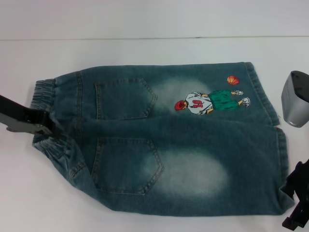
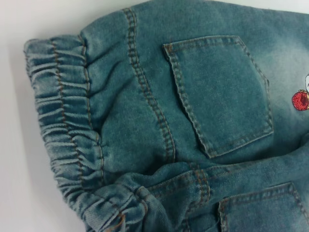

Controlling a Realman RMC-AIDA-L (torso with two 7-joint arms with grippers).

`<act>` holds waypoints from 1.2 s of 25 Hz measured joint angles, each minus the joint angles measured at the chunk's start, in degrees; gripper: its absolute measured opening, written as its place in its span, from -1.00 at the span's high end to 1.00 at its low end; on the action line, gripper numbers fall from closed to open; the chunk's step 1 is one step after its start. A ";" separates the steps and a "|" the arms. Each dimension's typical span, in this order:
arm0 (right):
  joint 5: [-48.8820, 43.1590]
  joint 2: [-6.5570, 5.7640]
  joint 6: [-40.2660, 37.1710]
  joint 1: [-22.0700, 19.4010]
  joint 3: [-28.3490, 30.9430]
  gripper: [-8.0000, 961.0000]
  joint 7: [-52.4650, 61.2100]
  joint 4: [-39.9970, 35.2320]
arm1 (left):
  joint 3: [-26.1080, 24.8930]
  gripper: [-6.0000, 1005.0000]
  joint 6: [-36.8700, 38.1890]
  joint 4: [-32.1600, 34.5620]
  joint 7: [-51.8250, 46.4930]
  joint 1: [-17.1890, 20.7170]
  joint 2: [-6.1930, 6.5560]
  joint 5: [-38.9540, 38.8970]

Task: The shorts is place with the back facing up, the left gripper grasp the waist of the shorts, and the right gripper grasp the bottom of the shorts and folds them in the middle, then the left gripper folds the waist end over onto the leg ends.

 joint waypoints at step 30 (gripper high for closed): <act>-0.21 -0.67 2.56 1.21 0.41 0.88 0.43 2.38 | 0.00 0.81 -1.00 -0.51 -0.09 -0.51 0.95 -0.02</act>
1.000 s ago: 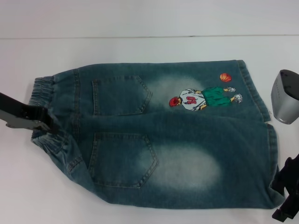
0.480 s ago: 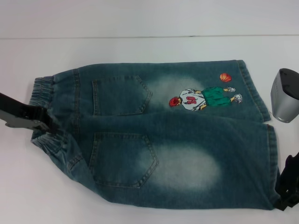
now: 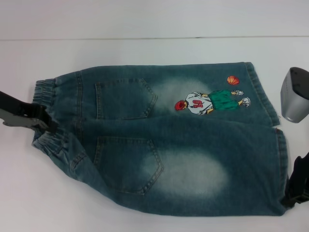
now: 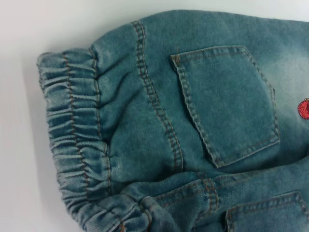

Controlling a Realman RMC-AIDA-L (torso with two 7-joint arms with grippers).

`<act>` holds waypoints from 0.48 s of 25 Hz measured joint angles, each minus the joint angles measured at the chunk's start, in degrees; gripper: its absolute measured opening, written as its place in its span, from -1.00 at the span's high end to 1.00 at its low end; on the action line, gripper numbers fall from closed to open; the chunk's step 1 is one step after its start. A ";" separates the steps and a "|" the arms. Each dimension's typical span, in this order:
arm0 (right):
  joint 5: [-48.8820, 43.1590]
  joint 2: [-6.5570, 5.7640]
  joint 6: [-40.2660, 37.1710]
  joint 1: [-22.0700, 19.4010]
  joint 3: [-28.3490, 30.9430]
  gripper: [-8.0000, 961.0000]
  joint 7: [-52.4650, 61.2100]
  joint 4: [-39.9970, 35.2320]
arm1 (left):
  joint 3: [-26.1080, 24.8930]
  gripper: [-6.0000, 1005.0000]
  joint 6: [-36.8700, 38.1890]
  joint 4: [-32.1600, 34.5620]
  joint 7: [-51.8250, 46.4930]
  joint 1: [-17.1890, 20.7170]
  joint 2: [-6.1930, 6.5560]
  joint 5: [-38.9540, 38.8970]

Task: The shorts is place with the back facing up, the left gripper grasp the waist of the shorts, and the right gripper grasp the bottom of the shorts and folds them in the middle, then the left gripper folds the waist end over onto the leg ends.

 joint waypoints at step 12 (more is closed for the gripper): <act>6.85 -6.43 -3.37 -1.76 17.38 0.97 -6.92 4.69 | -1.08 0.80 -0.07 0.11 -0.06 -0.08 1.46 0.01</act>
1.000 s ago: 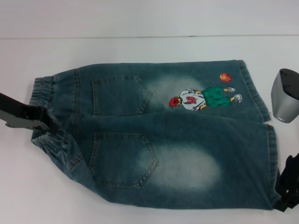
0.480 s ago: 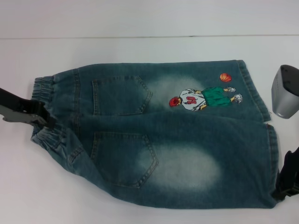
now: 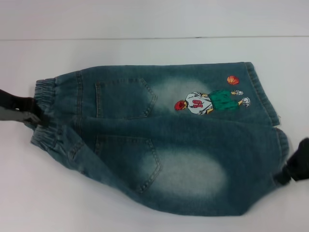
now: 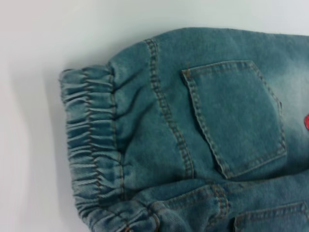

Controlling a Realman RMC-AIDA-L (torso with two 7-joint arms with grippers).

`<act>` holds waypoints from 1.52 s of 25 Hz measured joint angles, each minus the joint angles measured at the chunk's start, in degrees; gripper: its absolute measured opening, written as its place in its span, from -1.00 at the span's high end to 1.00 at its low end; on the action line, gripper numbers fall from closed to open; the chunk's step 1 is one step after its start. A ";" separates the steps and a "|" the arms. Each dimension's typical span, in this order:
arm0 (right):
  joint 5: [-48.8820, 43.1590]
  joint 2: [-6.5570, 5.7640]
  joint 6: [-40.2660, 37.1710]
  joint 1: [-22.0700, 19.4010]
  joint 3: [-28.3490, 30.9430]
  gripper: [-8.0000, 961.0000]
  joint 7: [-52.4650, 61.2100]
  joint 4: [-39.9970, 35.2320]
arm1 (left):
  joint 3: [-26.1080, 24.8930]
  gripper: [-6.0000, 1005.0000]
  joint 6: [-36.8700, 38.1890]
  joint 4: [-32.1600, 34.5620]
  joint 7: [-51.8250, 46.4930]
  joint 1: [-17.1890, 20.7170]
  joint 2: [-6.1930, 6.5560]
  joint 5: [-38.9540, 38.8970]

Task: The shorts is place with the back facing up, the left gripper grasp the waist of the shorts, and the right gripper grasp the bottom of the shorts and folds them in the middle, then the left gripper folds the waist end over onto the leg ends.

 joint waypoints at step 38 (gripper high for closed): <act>38.49 3.39 42.63 -8.40 12.78 0.92 -6.14 8.17 | -8.41 0.76 -24.76 -4.72 3.25 6.90 -1.65 -19.11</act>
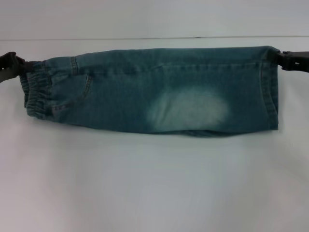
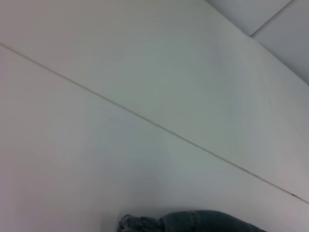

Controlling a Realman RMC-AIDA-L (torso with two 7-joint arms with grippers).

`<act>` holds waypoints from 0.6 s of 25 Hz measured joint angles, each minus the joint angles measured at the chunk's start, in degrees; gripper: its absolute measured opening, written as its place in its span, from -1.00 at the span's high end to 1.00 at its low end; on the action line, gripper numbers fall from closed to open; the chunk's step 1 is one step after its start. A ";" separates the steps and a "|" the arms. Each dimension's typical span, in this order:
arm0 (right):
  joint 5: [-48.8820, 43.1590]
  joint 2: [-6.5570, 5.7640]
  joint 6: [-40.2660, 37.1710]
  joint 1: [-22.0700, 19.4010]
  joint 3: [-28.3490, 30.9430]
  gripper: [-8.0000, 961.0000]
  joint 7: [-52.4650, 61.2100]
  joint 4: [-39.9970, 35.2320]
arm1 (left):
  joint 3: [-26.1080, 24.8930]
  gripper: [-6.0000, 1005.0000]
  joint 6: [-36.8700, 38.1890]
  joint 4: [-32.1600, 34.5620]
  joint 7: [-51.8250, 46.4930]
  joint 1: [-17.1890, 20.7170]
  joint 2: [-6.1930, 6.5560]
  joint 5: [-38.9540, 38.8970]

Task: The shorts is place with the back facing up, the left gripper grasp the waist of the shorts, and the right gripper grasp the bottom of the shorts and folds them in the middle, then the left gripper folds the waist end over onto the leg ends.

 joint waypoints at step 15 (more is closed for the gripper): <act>-0.04 3.14 16.11 4.52 -8.07 0.90 -1.15 2.29 | 0.43 0.74 -7.30 -4.51 6.71 -0.40 -1.97 -4.71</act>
